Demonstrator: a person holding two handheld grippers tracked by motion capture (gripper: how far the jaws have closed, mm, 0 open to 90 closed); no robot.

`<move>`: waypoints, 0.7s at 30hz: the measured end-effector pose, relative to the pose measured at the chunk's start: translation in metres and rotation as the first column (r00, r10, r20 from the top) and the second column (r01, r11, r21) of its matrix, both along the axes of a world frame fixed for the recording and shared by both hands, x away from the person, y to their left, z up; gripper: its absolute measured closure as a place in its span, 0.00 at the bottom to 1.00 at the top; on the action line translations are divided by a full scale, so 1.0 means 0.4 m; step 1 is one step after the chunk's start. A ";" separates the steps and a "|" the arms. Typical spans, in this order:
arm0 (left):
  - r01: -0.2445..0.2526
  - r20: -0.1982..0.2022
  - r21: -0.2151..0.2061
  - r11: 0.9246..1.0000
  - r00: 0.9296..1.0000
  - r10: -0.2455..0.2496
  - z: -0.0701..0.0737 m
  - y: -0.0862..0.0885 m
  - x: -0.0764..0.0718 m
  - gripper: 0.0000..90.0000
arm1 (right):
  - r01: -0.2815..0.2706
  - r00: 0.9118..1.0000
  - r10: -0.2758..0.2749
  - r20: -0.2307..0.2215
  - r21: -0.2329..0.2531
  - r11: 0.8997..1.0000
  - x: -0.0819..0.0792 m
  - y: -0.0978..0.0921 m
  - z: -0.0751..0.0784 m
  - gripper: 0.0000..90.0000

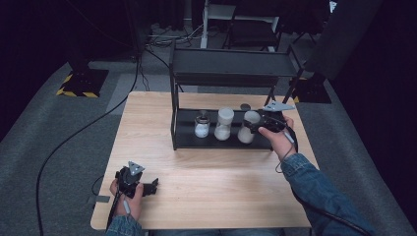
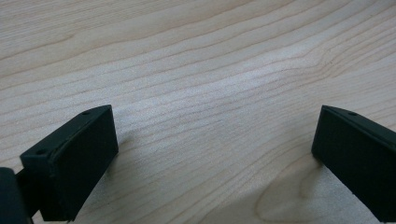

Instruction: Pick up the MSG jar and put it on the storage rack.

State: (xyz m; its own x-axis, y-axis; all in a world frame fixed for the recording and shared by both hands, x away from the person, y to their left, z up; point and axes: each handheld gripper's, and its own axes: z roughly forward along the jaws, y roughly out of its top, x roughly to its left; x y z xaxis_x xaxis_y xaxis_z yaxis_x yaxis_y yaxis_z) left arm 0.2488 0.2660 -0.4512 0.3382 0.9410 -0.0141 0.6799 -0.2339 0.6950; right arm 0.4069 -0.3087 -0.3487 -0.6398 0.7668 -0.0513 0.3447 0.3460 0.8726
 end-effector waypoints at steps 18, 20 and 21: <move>0.000 0.000 0.000 1.000 1.000 0.000 0.000 0.000 0.000 0.00 | -0.055 0.998 0.055 -0.005 0.031 0.998 -0.118 -0.065 0.003 0.18; 0.000 0.000 0.000 1.000 1.000 0.000 0.000 0.000 0.000 0.00 | -0.063 0.998 0.063 -0.004 0.036 0.997 -0.129 -0.070 0.001 0.18; 0.000 0.000 0.000 1.000 1.000 0.000 0.000 0.000 0.000 0.00 | -0.066 0.998 0.067 -0.005 0.037 0.997 -0.134 -0.071 0.001 0.17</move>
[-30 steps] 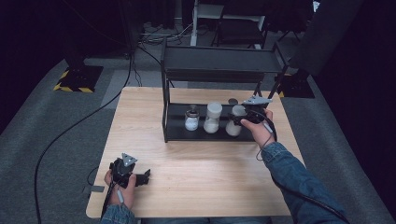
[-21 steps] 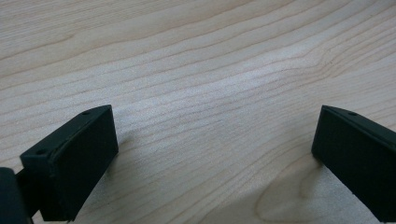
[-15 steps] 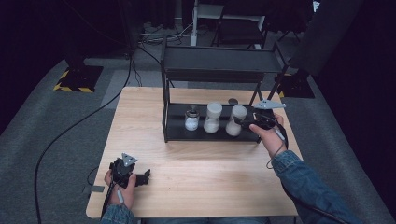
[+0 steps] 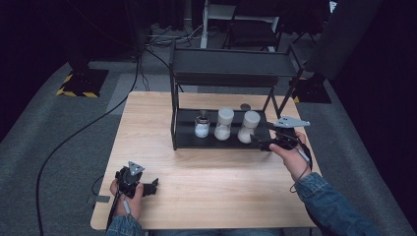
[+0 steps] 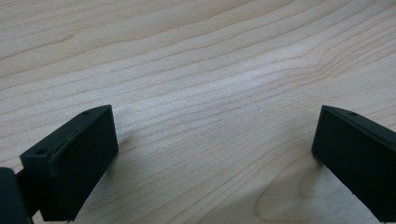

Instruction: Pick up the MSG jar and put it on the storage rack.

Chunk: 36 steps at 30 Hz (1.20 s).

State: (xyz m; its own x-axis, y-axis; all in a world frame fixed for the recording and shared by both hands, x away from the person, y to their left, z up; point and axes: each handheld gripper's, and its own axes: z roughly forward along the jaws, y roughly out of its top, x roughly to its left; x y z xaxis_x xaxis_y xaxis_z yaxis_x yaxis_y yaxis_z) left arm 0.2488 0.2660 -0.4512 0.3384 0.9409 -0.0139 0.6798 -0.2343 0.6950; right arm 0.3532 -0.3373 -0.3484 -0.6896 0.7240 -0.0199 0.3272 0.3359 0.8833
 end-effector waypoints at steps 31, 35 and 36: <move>0.002 0.000 0.005 1.000 1.000 -0.002 0.001 0.000 0.000 0.00 | -0.071 0.994 0.069 -0.090 -0.027 0.997 -0.056 -0.032 -0.131 0.16; 0.002 0.000 0.005 1.000 1.000 -0.002 0.001 0.000 0.000 0.00 | -0.077 0.992 0.073 -0.100 -0.036 0.996 -0.057 -0.030 -0.152 0.15; 0.003 0.000 0.005 1.000 1.000 -0.003 0.001 0.000 0.000 0.00 | -0.078 0.992 0.074 -0.103 -0.039 0.996 -0.057 -0.030 -0.157 0.15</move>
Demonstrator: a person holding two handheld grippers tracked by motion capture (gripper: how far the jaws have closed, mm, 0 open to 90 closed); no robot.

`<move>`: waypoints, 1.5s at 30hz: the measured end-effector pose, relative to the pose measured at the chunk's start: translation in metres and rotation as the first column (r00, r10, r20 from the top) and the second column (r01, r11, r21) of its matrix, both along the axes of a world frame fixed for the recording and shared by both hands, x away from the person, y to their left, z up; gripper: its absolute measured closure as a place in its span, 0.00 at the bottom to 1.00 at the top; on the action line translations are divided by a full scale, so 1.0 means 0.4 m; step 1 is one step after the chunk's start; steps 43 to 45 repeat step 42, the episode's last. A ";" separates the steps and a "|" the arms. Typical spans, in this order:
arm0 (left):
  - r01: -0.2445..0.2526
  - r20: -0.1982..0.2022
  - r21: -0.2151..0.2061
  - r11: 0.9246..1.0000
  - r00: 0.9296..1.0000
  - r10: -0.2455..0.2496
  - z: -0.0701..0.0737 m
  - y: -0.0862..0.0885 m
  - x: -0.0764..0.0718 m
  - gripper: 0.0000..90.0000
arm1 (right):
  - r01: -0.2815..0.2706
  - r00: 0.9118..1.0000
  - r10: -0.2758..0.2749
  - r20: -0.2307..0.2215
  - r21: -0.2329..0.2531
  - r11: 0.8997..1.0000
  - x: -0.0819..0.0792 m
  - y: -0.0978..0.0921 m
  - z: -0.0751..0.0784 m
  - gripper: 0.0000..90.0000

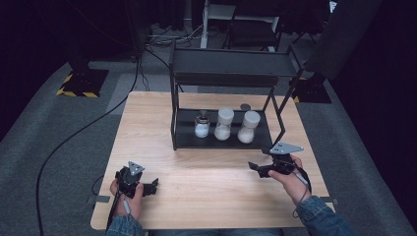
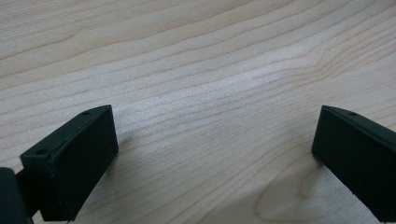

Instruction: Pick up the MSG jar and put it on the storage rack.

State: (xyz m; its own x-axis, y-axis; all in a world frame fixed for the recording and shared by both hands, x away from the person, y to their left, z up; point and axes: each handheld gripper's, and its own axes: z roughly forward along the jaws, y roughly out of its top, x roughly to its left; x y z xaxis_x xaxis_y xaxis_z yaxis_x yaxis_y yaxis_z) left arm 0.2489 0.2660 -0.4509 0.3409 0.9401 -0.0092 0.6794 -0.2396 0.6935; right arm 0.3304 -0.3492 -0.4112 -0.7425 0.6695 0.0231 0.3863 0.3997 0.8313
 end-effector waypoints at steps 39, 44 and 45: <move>0.000 0.000 0.000 1.000 1.000 0.000 0.000 0.000 0.000 0.00 | 0.009 0.995 -0.018 -0.093 -0.093 0.996 0.001 0.012 -0.109 0.14; 0.000 0.000 0.000 1.000 1.000 0.000 0.000 0.000 0.000 0.00 | 0.008 0.995 -0.017 -0.096 -0.088 0.996 0.002 0.009 -0.110 0.14; 0.000 0.000 0.000 1.000 1.000 0.000 0.000 0.000 0.000 0.00 | 0.008 0.995 -0.017 -0.096 -0.088 0.996 0.002 0.009 -0.110 0.14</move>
